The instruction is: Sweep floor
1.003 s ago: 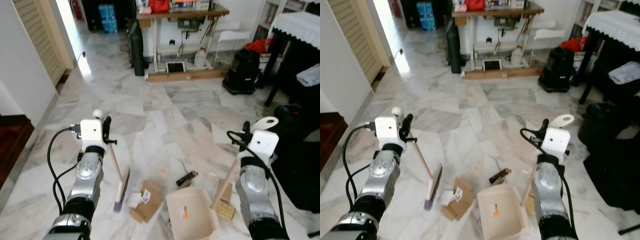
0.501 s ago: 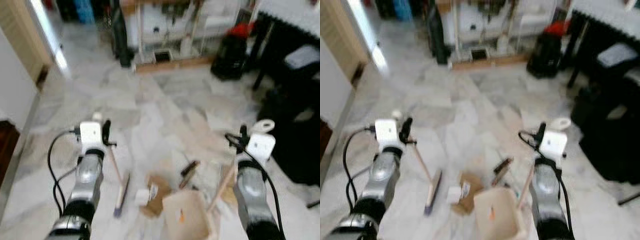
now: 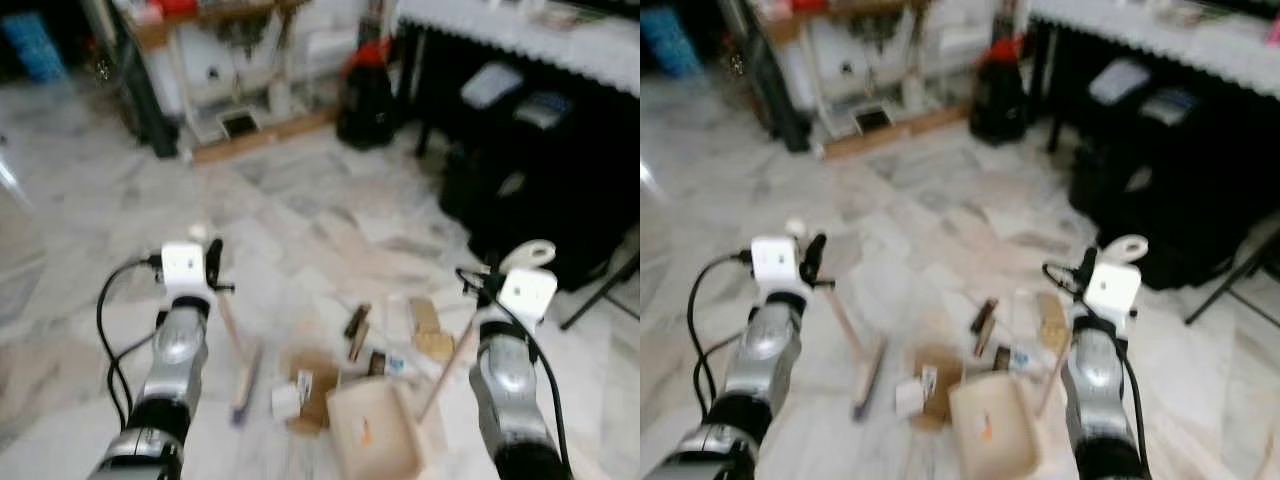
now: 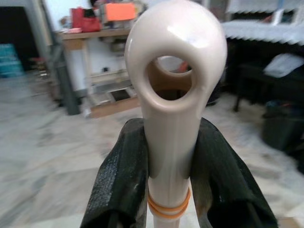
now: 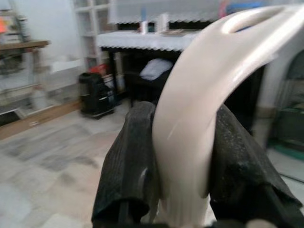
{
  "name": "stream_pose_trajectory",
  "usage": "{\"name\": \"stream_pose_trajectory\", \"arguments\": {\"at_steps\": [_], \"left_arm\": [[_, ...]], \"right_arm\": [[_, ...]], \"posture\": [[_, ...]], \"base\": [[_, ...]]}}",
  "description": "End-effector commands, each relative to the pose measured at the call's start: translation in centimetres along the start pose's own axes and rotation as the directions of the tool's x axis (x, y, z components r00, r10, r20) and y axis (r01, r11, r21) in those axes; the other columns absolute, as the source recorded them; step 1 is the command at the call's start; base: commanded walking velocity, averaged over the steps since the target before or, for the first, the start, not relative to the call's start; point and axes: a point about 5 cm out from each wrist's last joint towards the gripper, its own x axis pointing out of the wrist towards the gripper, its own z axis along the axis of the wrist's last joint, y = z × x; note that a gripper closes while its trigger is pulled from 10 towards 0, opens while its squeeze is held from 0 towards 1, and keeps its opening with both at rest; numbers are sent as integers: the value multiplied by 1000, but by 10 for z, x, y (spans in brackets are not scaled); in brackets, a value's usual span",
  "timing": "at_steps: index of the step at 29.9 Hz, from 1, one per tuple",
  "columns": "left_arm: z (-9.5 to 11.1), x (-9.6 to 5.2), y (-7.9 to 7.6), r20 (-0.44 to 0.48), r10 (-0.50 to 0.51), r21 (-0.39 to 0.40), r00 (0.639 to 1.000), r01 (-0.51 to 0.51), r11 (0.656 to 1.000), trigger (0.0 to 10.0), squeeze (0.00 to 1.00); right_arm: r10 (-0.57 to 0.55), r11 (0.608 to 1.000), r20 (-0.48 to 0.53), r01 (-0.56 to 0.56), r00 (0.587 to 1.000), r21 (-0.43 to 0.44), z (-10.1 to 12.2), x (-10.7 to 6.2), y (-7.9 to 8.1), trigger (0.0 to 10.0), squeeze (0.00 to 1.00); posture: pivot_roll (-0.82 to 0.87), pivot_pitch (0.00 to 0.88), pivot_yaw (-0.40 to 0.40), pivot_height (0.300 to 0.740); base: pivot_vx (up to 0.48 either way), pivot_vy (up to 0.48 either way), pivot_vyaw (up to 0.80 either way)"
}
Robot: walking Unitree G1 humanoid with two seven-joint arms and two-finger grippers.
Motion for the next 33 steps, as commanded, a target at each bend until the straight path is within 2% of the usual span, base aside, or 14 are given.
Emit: {"name": "stream_pose_trajectory", "arguments": {"at_steps": [1,33], "left_arm": [[9,4,8,37,15,31,999,-16,999,10000,0],[9,5,7,39,15,29,999,-16,999,10000,0]], "right_arm": [[9,999,45,-10,999,33,11,4,9,10000,0],[-2,1000,45,0,999,27,11,6,7,10000,0]], "posture": [[-84,0,40,740],[-81,0,36,740]], "base": [[0,480,-744],[0,480,-734]]}}
